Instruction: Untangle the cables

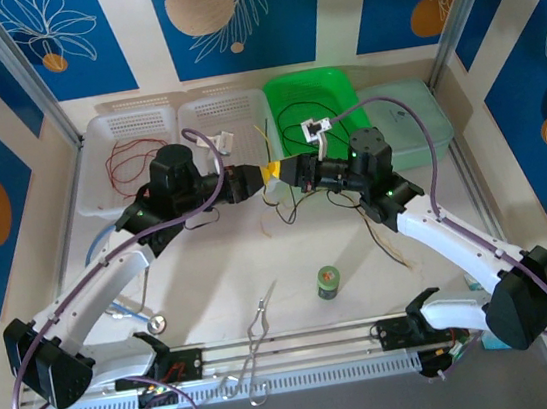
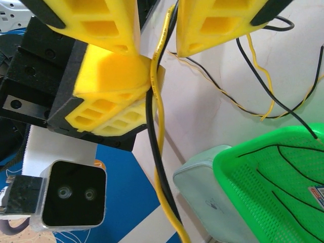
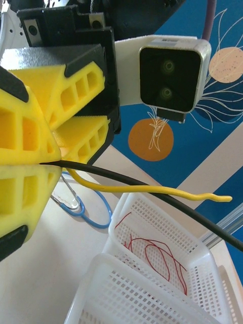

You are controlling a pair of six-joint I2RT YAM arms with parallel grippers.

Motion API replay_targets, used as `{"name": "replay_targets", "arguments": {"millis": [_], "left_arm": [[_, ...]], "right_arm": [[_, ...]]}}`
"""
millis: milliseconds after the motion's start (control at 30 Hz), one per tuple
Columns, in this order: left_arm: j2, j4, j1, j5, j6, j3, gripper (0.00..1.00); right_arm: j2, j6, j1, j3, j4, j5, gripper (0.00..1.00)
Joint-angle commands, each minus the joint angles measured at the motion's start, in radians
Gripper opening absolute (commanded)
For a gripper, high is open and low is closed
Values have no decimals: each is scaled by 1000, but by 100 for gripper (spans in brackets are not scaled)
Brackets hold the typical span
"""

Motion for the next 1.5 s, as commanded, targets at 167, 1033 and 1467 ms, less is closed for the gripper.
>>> {"name": "replay_targets", "arguments": {"millis": [167,1033,1467], "left_arm": [[-26,15,-11,-15,17,-4,15],[-163,-78,-11,-251,66,-76,0],[-124,-61,-11,-184,51,-89,8]], "right_arm": [[3,98,-25,-30,154,-56,0],[-112,26,-67,-89,-21,158,0],[-125,-65,-108,-20,-256,225,0]]}}
